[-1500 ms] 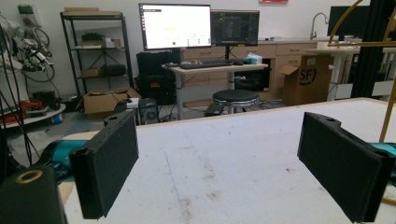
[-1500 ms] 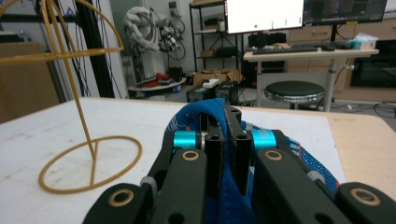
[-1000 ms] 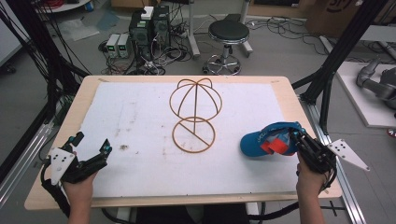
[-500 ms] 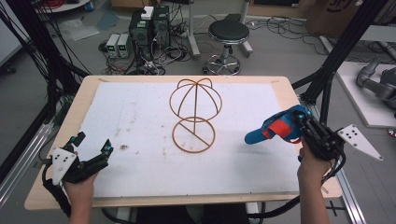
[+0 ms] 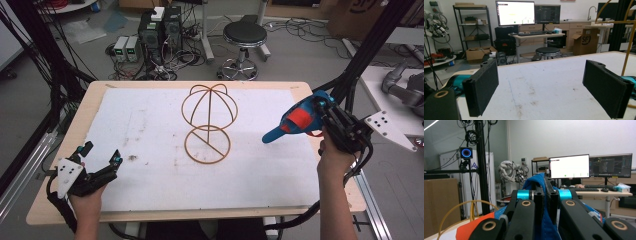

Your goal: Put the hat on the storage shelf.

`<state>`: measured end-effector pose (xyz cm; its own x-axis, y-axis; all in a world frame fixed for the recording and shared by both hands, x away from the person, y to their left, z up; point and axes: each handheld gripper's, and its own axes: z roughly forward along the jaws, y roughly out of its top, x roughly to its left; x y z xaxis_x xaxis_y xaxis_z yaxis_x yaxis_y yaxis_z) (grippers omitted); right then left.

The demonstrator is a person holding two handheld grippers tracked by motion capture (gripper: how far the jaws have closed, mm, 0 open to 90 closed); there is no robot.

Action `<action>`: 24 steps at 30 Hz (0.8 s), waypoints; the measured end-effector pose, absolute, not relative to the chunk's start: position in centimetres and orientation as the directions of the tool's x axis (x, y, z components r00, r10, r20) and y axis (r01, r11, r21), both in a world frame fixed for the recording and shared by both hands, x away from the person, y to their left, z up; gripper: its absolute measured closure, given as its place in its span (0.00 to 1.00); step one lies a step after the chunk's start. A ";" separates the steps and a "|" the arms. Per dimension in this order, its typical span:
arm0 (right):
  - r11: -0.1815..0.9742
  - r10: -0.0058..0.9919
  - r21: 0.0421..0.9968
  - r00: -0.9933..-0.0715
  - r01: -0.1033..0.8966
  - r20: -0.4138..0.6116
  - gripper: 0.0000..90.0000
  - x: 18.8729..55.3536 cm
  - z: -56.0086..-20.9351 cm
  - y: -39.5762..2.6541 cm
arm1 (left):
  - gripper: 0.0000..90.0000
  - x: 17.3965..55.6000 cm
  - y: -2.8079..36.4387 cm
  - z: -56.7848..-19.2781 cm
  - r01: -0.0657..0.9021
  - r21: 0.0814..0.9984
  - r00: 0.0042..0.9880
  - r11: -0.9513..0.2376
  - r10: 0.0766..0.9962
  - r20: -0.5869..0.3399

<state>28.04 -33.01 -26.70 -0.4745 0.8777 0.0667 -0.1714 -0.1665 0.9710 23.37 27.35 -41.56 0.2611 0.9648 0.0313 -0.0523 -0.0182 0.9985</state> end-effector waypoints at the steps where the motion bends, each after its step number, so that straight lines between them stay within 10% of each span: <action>1: -0.165 0.879 0.971 -0.472 -0.173 0.066 0.99 28.2 -26.4 -32.9 | 0.15 23.4 27.3 -41.6 -0.052 0.998 0.262 -0.018 0.965 0.031; 24: -0.133 0.885 0.964 -0.466 -0.229 0.012 0.99 31.4 -20.8 -29.1 | 0.15 23.4 27.5 -41.6 -0.055 0.998 0.266 -0.005 0.964 0.019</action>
<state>31.40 -29.13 -20.76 -0.4662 0.8846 0.0118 -0.2287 -0.1334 0.9643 23.36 27.53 -41.59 0.2658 0.9638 0.0194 -0.0548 -0.0050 0.9985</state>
